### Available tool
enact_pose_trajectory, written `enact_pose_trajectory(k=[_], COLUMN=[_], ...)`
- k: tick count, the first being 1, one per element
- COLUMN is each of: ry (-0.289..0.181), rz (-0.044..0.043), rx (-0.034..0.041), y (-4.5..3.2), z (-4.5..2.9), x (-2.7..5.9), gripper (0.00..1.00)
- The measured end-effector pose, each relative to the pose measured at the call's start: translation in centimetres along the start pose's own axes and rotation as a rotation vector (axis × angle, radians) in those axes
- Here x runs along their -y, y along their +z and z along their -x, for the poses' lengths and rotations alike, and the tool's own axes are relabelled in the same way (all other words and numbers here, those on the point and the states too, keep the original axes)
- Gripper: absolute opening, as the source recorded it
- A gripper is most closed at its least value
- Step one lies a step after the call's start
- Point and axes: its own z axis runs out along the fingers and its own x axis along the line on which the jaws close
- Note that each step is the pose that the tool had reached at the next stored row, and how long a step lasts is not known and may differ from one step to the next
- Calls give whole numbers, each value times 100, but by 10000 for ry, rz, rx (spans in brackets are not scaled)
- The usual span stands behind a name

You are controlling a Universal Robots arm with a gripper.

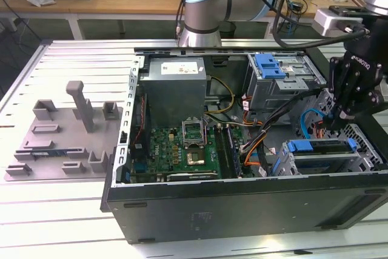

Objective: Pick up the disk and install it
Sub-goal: 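Insert the first disk wire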

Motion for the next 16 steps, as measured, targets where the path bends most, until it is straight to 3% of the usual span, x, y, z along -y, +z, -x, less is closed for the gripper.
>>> enact_pose_trajectory(k=[1,3,6,10,13,16], ry=[-28,-58,-126,-205,-221,-222], rz=[-10,-18,-31,-49,-57,-58], rx=[88,176,371,680,782,783], y=[2,4,11,16,20,20], z=[-23,-52,-109,-177,-205,-205], x=[-1,-4,-8,-46,-58,-58], gripper=[17,17,17,17,17,17])
